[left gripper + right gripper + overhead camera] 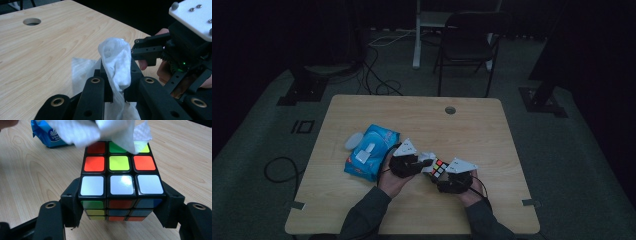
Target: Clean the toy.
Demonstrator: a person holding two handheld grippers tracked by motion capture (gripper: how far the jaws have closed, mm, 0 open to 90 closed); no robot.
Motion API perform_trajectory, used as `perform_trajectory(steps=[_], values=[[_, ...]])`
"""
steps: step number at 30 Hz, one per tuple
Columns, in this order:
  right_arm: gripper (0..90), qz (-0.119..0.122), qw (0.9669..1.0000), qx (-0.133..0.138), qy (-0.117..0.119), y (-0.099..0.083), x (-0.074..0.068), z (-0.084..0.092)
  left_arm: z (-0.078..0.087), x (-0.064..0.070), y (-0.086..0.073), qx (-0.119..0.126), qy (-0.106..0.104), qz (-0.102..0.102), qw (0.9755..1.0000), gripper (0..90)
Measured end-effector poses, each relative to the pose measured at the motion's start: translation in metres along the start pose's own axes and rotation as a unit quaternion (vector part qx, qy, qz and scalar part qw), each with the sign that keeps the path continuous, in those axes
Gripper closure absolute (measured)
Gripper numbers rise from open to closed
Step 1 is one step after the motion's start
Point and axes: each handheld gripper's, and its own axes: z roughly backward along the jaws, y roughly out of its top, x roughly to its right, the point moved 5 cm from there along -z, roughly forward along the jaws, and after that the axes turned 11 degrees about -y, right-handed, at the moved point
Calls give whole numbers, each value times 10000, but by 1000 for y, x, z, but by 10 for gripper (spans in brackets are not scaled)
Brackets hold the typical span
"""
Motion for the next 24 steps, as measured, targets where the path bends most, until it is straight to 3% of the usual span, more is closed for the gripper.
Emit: perform_trajectory(steps=[8, 13, 24], values=[[344, 39, 10000, 36, 1, 2, -2, 1, -11, 1, -4, -144, 2, -71, 9999, 818], [344, 48, 10000, 29, 6, 2, -3, 1, -14, 1, -5, -228, 179, -272, 9992, 812], [345, 96, 9999, 58, 63, 3, -7, 3, -11, -9, -1, -148, 495, -332, 9981, 811]])
